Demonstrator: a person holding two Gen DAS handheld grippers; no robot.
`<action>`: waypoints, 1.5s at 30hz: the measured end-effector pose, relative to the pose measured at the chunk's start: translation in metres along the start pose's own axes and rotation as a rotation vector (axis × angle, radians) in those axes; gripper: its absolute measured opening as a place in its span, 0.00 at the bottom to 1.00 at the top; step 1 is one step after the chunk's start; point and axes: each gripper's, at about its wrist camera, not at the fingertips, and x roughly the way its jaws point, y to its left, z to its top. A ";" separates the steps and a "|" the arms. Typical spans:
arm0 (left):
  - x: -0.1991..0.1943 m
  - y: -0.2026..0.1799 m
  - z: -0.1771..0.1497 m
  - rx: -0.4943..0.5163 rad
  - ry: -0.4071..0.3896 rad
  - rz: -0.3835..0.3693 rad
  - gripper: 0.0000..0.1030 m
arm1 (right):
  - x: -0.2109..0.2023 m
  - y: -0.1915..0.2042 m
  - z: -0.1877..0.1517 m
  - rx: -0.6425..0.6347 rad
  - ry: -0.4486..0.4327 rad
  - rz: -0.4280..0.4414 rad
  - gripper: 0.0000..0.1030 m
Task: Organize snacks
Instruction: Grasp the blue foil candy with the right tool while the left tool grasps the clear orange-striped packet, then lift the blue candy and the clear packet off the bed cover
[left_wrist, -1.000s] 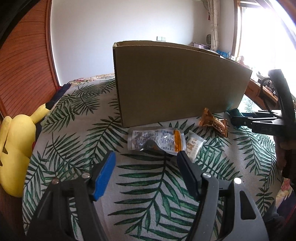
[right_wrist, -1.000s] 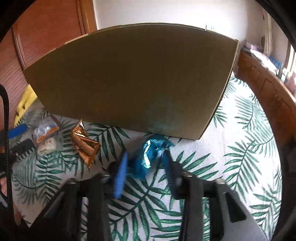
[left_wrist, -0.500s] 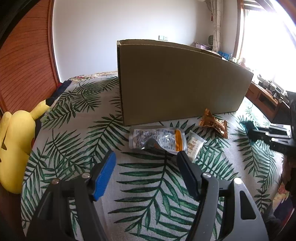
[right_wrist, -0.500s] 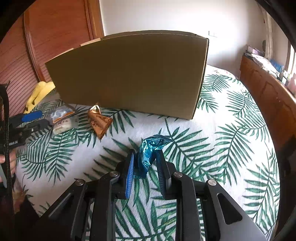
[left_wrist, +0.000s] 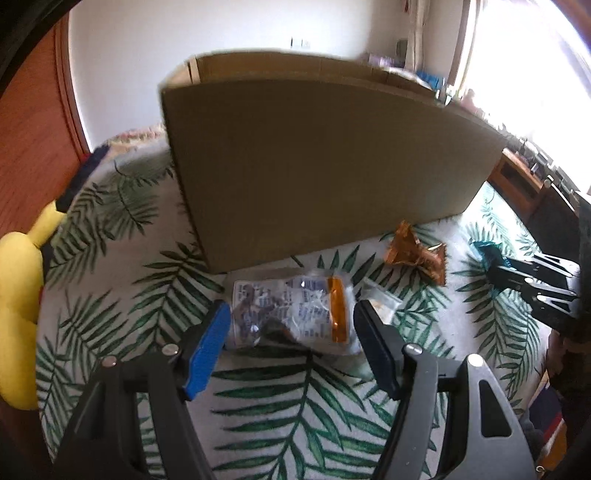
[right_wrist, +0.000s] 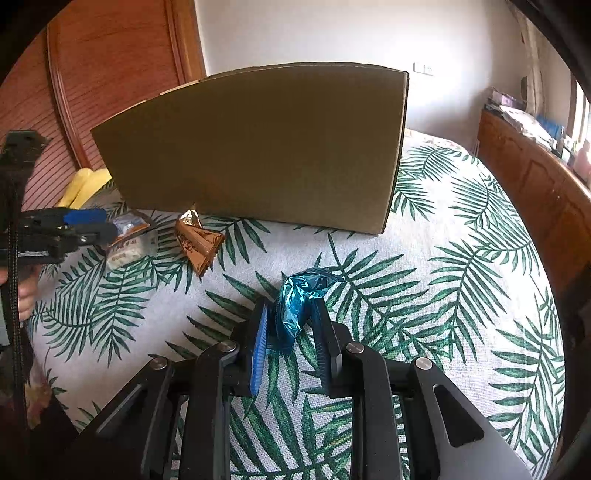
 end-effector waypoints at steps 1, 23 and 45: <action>0.001 0.000 0.002 0.001 -0.002 -0.003 0.67 | 0.000 0.000 0.000 -0.001 -0.001 0.001 0.21; 0.034 -0.006 0.013 0.074 0.034 0.067 0.87 | 0.004 0.012 -0.001 -0.053 0.003 -0.015 0.21; 0.002 -0.007 -0.009 0.078 0.021 0.019 0.80 | 0.005 0.013 -0.001 -0.057 0.007 -0.017 0.21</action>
